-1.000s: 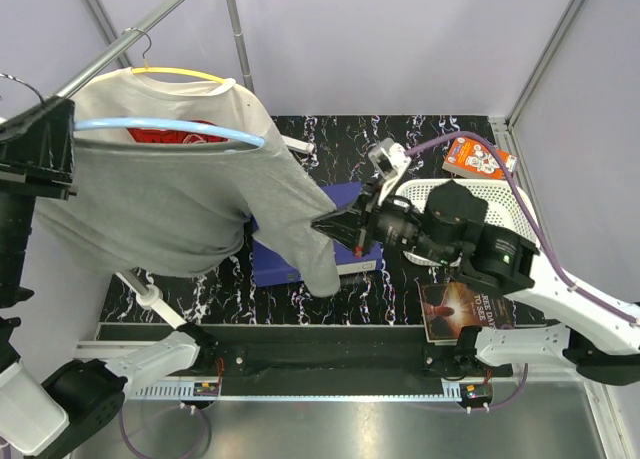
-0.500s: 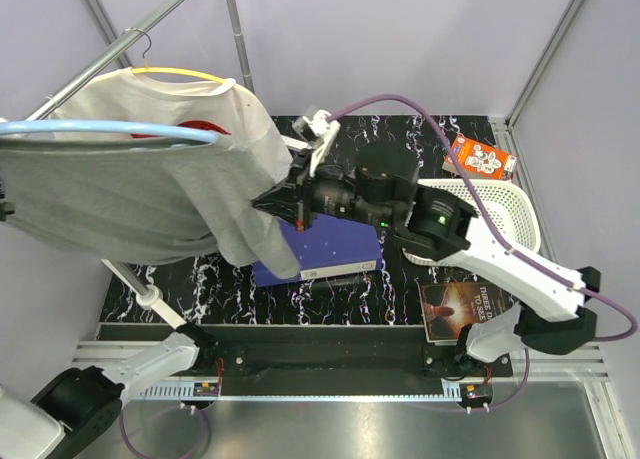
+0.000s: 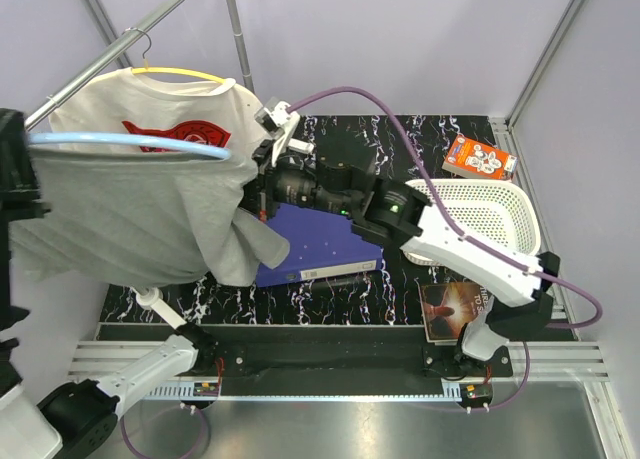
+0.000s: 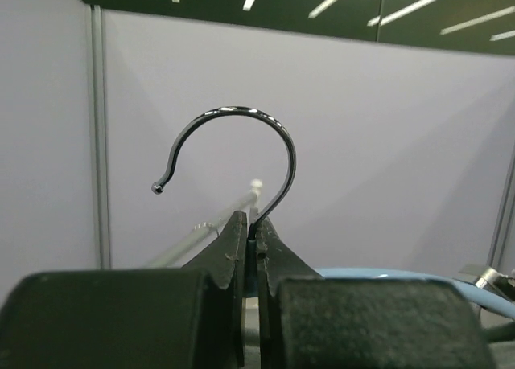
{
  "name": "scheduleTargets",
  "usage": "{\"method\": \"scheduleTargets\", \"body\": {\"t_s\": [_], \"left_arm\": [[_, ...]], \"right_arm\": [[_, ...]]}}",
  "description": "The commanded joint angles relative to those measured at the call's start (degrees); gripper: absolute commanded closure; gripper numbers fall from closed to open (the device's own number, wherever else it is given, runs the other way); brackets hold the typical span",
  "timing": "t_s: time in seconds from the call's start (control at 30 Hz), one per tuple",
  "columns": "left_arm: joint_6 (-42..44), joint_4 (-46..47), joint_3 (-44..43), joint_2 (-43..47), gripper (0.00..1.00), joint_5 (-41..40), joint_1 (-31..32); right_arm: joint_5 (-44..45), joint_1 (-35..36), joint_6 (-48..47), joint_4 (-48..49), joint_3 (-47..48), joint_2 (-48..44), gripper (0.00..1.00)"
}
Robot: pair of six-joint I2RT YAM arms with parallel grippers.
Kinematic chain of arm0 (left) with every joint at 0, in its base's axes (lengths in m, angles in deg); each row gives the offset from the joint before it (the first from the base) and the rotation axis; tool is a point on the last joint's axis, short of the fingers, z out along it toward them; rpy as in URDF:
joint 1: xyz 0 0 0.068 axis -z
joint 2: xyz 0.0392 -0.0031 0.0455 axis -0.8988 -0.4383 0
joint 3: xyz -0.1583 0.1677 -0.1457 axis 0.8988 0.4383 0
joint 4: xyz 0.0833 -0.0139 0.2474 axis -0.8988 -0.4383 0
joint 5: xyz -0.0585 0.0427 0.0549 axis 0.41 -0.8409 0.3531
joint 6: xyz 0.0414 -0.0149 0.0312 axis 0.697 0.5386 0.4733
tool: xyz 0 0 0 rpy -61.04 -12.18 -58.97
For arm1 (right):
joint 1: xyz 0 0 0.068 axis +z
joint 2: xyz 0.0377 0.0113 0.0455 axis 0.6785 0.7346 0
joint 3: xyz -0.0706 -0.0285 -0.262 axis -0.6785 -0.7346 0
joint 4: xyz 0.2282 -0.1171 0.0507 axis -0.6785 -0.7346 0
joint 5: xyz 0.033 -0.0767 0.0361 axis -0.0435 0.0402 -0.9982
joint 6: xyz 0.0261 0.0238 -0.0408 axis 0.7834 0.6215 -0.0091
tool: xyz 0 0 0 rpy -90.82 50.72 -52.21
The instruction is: Remove the t-shirt from the hanger
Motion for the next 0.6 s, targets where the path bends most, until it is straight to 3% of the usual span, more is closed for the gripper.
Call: {"method": "scheduleTargets", "body": {"t_s": [0.0,0.27,0.33,0.43,0.47,0.57], "left_arm": [[2.4,1.99,7.47,0.15,1.0,-5.08,-0.07],[7.77,2.87,18.39,8.32,1.0,-11.15,-0.07],[8.04,2.08,20.24,9.38,1.0,-11.51,0.02],[8.56,-0.03,22.87,10.17,1.0,-12.91,0.02],[8.83,-0.64,23.4,10.35,1.0,-14.39,0.02],[10.14,0.14,26.47,11.75,1.0,-19.31,0.02]], "right_arm": [[-0.08,-2.9,6.66,11.59,-3.09,7.7,1.0],[-15.64,-3.17,16.51,22.32,-4.93,18.97,1.0],[-17.94,-3.09,17.57,20.59,-4.94,21.43,1.0],[-16.63,-3.0,15.65,11.72,-4.58,22.15,0.79],[-15.93,-3.09,14.25,8.13,-5.8,21.8,0.61],[-13.11,-3.35,11.43,3.63,-10.27,18.73,0.43]]}}
